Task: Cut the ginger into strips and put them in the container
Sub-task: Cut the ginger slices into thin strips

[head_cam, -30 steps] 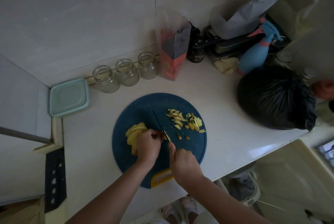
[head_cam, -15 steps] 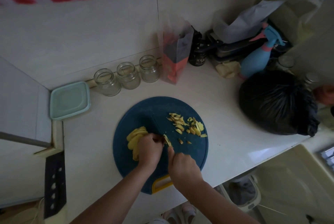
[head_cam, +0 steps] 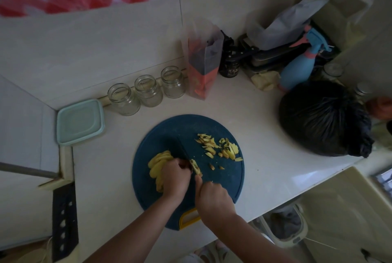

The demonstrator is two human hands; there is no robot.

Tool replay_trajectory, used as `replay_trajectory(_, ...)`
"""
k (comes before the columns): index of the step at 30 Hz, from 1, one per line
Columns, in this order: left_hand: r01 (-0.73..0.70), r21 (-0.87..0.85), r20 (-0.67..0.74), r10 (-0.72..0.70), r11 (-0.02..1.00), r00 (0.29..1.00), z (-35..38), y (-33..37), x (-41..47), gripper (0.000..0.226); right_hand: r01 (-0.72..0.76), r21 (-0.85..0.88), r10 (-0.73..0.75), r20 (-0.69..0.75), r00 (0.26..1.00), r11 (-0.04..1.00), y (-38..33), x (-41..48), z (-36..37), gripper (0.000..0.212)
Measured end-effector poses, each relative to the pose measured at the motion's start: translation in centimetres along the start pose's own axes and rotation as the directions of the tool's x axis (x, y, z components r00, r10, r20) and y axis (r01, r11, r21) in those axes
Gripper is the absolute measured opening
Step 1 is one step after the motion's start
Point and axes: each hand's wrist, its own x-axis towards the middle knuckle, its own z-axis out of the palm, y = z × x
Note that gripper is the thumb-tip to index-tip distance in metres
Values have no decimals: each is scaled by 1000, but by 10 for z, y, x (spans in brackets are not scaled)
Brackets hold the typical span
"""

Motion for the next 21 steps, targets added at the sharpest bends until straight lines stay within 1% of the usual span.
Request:
replay_trajectory(9, 0, 28, -6, 0, 1000, 1000, 0, 0, 2, 13, -64, -43, 63, -9, 998, 997, -1, 7, 2, 55)
replay_trajectory(12, 2, 15, -6, -2, 1000, 1000, 0, 1, 2, 12, -42, -22, 41, -26, 999, 999, -5, 12, 2, 59)
replay_trajectory(14, -4, -1, -3, 4, 1000, 1000, 0, 0, 1, 11, -31, 33, 32, -37, 999, 999, -8, 18, -1, 62)
replay_trajectory(18, -20, -77, 6, 21, 997, 1000, -1, -4, 2, 9, -78, 281, 87, -20, 996, 957, 6, 23, -15, 54)
replay_trajectory(21, 5, -117, 33, -1, 993, 999, -1, -4, 3, 9, -78, 313, 75, 21, 997, 947, 15, 16, -22, 55)
